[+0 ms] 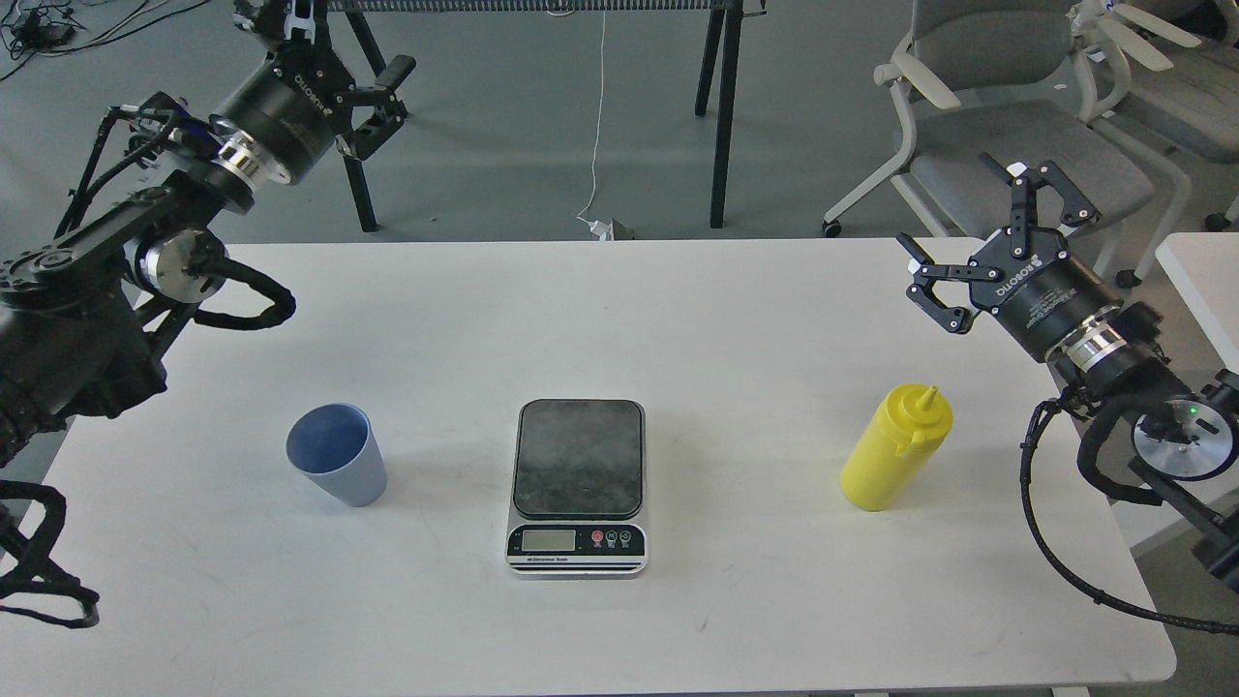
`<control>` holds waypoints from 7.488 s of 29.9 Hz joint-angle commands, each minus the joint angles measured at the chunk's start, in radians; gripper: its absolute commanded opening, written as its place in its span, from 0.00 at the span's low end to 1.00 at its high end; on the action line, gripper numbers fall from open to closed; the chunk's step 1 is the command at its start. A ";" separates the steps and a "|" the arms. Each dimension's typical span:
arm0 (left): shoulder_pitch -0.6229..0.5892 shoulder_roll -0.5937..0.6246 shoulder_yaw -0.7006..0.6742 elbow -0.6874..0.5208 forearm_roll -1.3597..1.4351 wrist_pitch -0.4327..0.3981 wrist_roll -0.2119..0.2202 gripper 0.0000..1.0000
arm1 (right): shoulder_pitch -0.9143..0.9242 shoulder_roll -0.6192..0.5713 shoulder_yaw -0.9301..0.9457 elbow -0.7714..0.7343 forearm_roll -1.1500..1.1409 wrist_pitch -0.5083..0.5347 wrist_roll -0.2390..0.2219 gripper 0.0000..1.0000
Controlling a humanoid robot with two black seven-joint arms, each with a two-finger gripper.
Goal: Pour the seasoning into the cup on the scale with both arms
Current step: 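Move the left gripper over toward the blue cup, then lower the left gripper around the blue cup and close it, then lift the blue cup with the left gripper and lower it onto the scale, then release the cup and raise the left gripper away from the scale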
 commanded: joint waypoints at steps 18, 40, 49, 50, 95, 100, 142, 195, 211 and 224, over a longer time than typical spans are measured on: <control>-0.117 0.239 -0.004 -0.221 1.073 0.000 0.000 0.97 | -0.004 0.023 -0.002 0.001 0.001 0.000 0.001 0.99; -0.150 0.463 0.518 -0.607 1.918 0.000 0.000 0.98 | -0.037 0.023 -0.001 -0.001 -0.001 0.000 0.005 0.99; -0.140 0.485 0.596 -0.602 1.915 0.000 0.000 0.98 | -0.047 0.024 -0.002 -0.002 -0.001 0.000 0.005 0.99; -0.138 0.483 0.596 -0.602 1.913 0.000 0.000 0.98 | -0.047 0.027 -0.002 -0.002 -0.001 0.000 0.005 0.99; -0.072 0.359 0.595 -0.496 1.843 0.000 0.000 0.97 | -0.077 0.031 0.004 -0.002 -0.001 0.000 0.005 0.99; -0.055 0.350 0.595 -0.470 1.843 0.000 0.000 0.97 | -0.088 0.029 0.010 -0.002 -0.001 0.000 0.005 0.99; -0.052 0.339 0.596 -0.453 1.853 0.000 0.000 0.03 | -0.105 0.031 0.012 -0.011 -0.001 0.000 0.005 0.99; -0.239 -0.023 0.596 -0.493 1.748 0.000 0.000 0.05 | -0.120 0.031 0.016 -0.021 0.001 0.000 0.008 0.99; -0.230 -0.025 0.590 -0.516 1.738 0.000 0.000 0.34 | -0.134 0.031 0.016 -0.021 0.001 0.000 0.008 0.99; -0.276 -0.017 0.578 -0.504 1.630 0.000 0.000 0.86 | -0.134 0.031 0.019 -0.021 0.001 0.000 0.009 0.99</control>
